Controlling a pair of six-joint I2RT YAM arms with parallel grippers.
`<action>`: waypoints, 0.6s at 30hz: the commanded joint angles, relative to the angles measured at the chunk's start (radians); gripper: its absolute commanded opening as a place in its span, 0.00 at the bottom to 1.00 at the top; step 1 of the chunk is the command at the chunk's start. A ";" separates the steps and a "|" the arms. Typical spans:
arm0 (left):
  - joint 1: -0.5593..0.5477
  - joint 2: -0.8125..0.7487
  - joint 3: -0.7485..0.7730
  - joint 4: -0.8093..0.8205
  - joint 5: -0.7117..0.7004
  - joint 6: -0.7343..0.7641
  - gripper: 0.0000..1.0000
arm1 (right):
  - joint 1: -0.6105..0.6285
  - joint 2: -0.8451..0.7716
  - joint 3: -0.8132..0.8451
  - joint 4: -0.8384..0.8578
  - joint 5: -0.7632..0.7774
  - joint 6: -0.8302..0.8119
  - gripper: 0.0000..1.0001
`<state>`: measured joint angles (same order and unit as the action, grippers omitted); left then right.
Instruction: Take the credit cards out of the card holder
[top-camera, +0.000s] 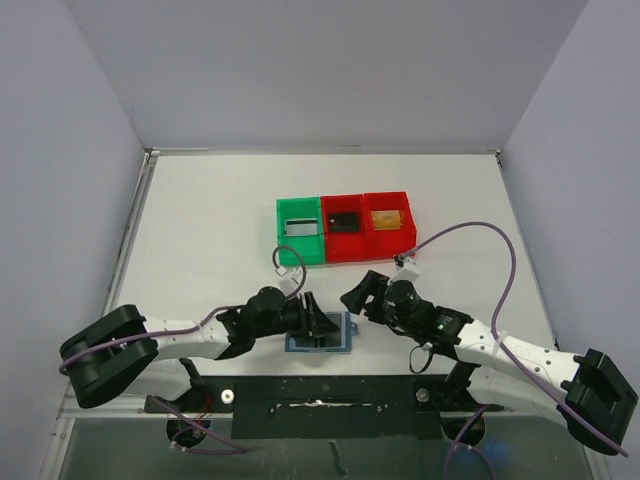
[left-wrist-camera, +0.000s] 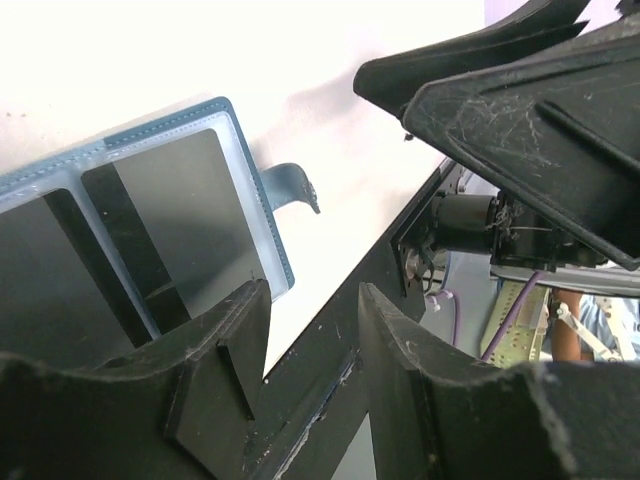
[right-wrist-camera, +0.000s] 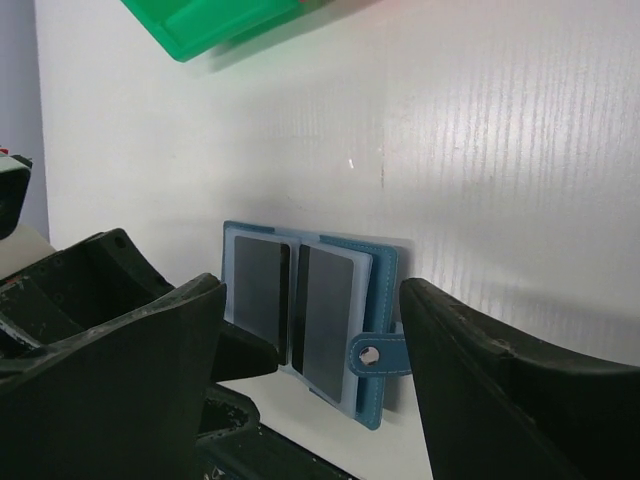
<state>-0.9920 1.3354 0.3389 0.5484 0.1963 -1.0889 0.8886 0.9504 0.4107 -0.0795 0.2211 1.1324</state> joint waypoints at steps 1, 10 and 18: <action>-0.002 -0.097 -0.015 -0.005 -0.085 0.001 0.40 | -0.007 -0.056 -0.042 0.133 0.014 -0.026 0.72; 0.005 -0.320 -0.082 -0.169 -0.249 -0.026 0.42 | -0.010 0.000 -0.047 0.235 -0.173 -0.058 0.72; 0.018 -0.400 -0.087 -0.240 -0.279 -0.025 0.51 | 0.008 0.107 -0.023 0.303 -0.269 -0.046 0.59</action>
<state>-0.9833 0.9642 0.2420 0.3321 -0.0456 -1.1145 0.8845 1.0122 0.3622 0.1349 0.0135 1.0912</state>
